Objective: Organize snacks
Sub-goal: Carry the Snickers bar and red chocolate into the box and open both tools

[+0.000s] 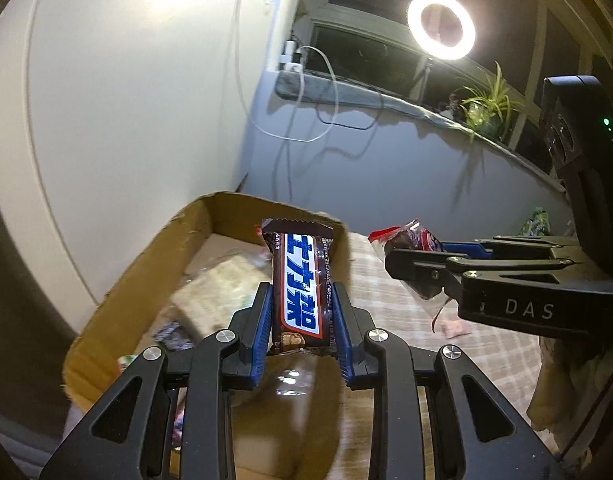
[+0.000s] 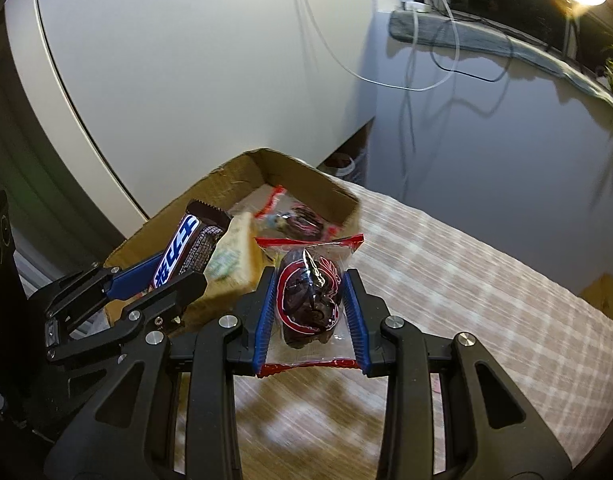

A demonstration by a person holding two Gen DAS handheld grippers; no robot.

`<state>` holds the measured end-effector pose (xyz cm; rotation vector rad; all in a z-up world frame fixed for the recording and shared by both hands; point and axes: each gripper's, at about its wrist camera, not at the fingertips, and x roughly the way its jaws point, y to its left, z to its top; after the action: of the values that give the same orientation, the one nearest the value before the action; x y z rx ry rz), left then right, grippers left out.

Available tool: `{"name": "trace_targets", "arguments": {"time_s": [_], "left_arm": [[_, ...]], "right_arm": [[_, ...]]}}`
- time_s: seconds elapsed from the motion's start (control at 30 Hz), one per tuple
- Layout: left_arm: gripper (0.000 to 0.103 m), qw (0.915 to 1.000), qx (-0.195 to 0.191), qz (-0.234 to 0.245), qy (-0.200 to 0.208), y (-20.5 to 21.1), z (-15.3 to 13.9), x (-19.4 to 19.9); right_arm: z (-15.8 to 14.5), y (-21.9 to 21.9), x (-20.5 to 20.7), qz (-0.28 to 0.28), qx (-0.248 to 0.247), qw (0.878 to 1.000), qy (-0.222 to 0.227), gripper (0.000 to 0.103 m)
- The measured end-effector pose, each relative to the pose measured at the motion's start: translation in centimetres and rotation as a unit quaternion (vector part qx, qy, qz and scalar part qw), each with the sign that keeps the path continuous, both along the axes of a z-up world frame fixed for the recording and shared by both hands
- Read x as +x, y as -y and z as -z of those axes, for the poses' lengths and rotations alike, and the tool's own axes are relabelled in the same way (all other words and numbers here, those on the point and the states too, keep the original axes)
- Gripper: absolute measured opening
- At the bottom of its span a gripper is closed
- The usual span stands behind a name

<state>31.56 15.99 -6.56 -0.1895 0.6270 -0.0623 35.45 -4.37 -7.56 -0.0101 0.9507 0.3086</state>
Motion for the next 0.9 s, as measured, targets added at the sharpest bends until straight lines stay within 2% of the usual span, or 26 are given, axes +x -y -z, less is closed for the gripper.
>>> {"name": "trace_targets", "arguments": {"time_s": [0.43, 0.83, 0.9], "left_arm": [[0.027, 0.9997, 0.0, -0.026, -0.002, -3.0, 0.6, -0.7], [0.027, 0.9993, -0.001, -0.036, -0.005, -3.6, 0.4, -0.4], [0.027, 0.9993, 0.001, -0.038, -0.002, -3.6, 0.4, -0.4]], "right_arm": [[0.9, -3.9, 2.1, -0.023, -0.002, 1.0, -0.011, 0.035], [1.5, -5.3, 2.9, -0.035, -0.004, 0.999, -0.019, 0.035], [1.5, -5.4, 2.9, -0.037, -0.008, 0.999, -0.019, 0.037]]}}
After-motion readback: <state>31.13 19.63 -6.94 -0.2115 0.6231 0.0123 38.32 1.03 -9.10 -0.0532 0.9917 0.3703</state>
